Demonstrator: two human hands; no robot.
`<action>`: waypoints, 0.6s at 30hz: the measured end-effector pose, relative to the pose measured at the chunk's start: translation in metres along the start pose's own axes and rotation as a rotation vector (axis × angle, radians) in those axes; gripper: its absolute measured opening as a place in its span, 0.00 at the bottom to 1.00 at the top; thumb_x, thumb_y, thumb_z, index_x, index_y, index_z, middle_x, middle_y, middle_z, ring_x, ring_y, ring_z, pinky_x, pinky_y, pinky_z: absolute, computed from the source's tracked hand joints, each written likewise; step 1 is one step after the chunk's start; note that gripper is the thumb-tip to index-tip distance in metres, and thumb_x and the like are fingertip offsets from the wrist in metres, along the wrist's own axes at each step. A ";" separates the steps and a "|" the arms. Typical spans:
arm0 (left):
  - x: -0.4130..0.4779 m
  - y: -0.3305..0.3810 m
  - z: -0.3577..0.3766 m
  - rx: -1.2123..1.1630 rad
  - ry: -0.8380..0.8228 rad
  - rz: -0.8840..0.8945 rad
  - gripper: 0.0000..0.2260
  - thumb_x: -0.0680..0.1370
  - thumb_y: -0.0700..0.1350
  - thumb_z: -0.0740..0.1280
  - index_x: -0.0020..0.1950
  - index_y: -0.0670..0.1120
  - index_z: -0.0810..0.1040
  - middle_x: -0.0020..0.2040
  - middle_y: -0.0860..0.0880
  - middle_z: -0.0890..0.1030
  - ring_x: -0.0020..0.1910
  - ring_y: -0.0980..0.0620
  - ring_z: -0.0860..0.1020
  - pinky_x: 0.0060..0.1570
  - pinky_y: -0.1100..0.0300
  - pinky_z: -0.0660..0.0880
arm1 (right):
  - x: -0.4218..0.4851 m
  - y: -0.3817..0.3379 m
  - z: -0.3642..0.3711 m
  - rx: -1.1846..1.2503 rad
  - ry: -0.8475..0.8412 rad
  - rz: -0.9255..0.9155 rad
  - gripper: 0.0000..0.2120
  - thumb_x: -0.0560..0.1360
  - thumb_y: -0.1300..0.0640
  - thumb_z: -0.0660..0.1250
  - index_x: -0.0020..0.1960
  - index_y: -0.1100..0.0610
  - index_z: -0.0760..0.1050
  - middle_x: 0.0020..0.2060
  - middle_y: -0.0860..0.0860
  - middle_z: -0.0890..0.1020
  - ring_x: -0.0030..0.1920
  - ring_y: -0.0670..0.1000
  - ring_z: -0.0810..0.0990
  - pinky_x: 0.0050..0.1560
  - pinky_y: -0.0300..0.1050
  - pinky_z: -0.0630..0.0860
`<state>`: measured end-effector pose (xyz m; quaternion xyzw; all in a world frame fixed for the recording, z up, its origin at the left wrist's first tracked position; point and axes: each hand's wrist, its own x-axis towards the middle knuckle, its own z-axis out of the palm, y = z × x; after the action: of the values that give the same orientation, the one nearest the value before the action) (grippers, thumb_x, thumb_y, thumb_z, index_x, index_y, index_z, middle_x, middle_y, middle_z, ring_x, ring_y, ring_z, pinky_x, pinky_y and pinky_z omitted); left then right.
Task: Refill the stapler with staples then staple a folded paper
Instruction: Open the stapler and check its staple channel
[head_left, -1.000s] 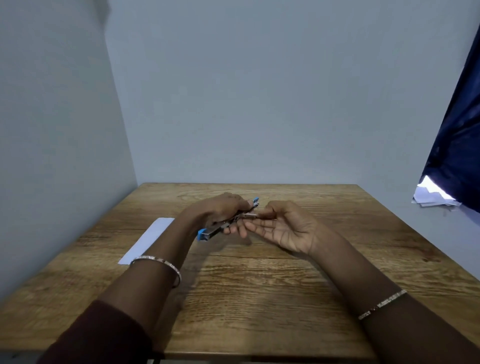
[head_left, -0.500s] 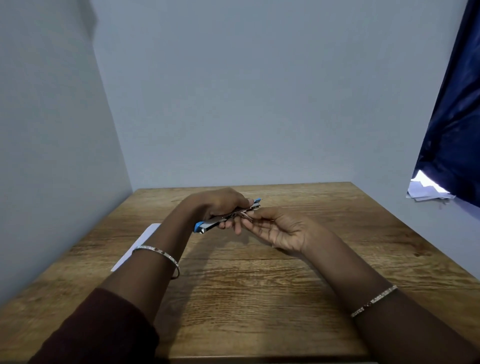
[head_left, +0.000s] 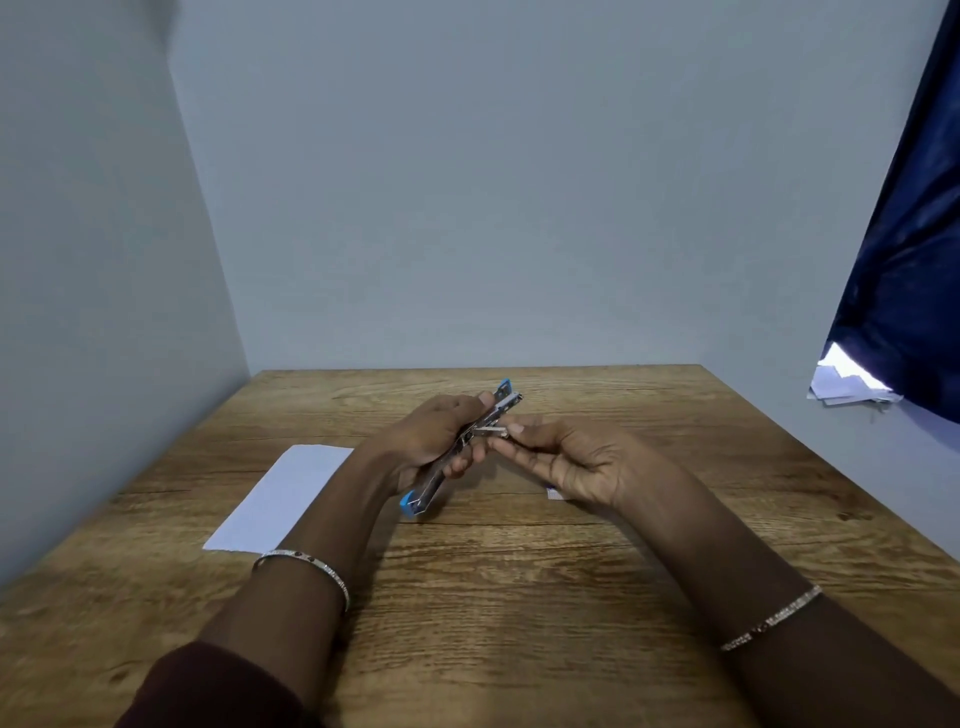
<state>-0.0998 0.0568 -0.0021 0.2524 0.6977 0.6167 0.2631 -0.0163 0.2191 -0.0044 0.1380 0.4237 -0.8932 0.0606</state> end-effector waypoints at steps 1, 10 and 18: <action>0.000 -0.002 0.000 -0.041 0.009 -0.008 0.16 0.84 0.52 0.61 0.47 0.41 0.77 0.25 0.47 0.77 0.15 0.57 0.68 0.15 0.69 0.63 | 0.000 0.000 -0.001 -0.013 0.012 -0.016 0.12 0.77 0.77 0.61 0.59 0.75 0.77 0.58 0.70 0.81 0.54 0.63 0.84 0.46 0.49 0.85; 0.003 -0.010 0.000 -0.436 -0.036 -0.061 0.16 0.83 0.53 0.61 0.57 0.41 0.78 0.27 0.48 0.75 0.17 0.59 0.67 0.15 0.68 0.65 | -0.003 -0.008 -0.008 -0.117 0.137 -0.290 0.07 0.73 0.78 0.67 0.49 0.72 0.81 0.45 0.66 0.86 0.45 0.60 0.88 0.41 0.43 0.85; 0.003 -0.008 0.002 -0.675 -0.096 -0.116 0.20 0.84 0.55 0.57 0.60 0.39 0.76 0.27 0.50 0.68 0.16 0.60 0.63 0.13 0.68 0.61 | -0.003 -0.014 -0.015 -0.223 0.151 -0.366 0.07 0.73 0.77 0.68 0.50 0.72 0.81 0.47 0.65 0.85 0.48 0.60 0.87 0.45 0.43 0.85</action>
<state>-0.1010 0.0591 -0.0102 0.1396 0.4543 0.7843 0.3987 -0.0132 0.2392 -0.0024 0.1178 0.5410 -0.8241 -0.1196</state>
